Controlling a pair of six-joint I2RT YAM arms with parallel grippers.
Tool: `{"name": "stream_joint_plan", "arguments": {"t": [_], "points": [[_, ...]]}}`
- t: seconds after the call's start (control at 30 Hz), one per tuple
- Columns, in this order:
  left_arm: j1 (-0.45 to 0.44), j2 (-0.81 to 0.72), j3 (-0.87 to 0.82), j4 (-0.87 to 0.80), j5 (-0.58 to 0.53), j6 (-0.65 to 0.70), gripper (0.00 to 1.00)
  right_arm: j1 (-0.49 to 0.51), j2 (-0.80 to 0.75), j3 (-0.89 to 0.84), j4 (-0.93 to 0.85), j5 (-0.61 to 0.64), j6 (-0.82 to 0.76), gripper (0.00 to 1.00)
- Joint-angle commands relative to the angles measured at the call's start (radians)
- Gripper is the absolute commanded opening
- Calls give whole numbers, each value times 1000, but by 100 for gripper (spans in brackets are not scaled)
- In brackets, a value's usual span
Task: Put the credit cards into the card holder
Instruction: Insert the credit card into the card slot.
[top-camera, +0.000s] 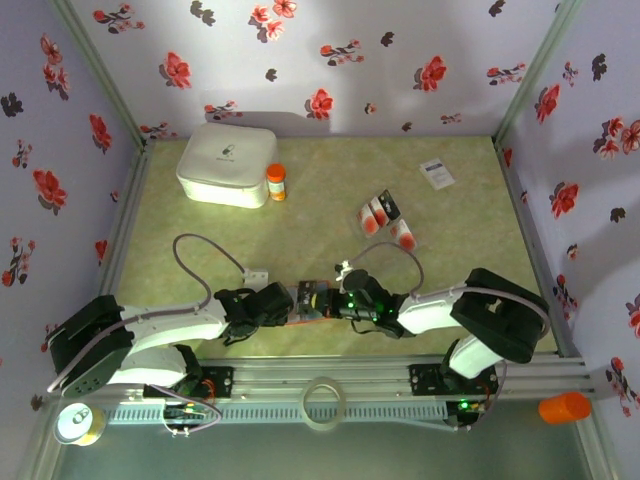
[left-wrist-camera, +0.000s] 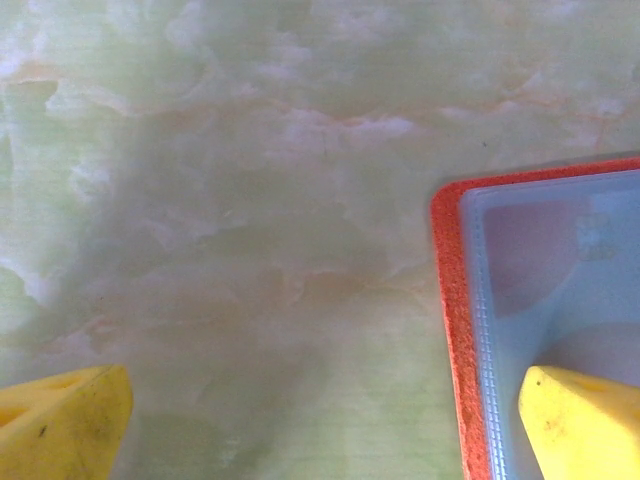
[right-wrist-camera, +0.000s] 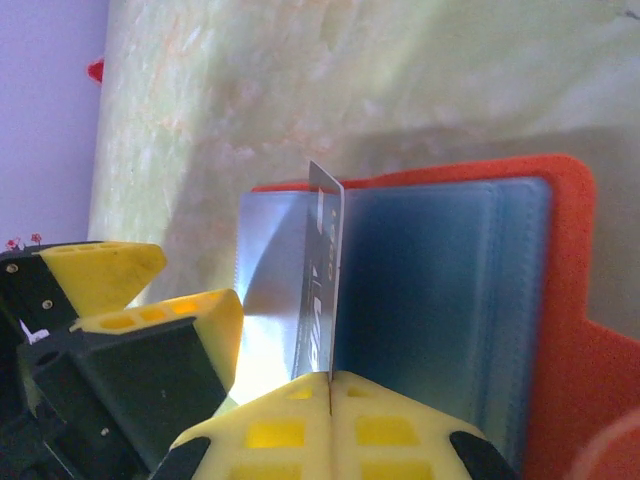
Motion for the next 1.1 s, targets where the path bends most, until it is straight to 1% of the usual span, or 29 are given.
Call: {"name": "stream_joint_plan", "arguments": {"t": [0.0,0.7,0.87,1.07], "points": [[-7,-10,-20,-40,-26,-11,100,10,-31,-27,-16,30,10,0],[-7,-10,-23,-35,-31,-10,100,10,36,8,-12,-35,7,0],[-7,-12,-24,-35,-29,-13,100,11,35,23,-47,-48,-3,0],[-7,-9,-24,-35,-30,-10,100,10,21,43,-129,-64,-17,0]]}}
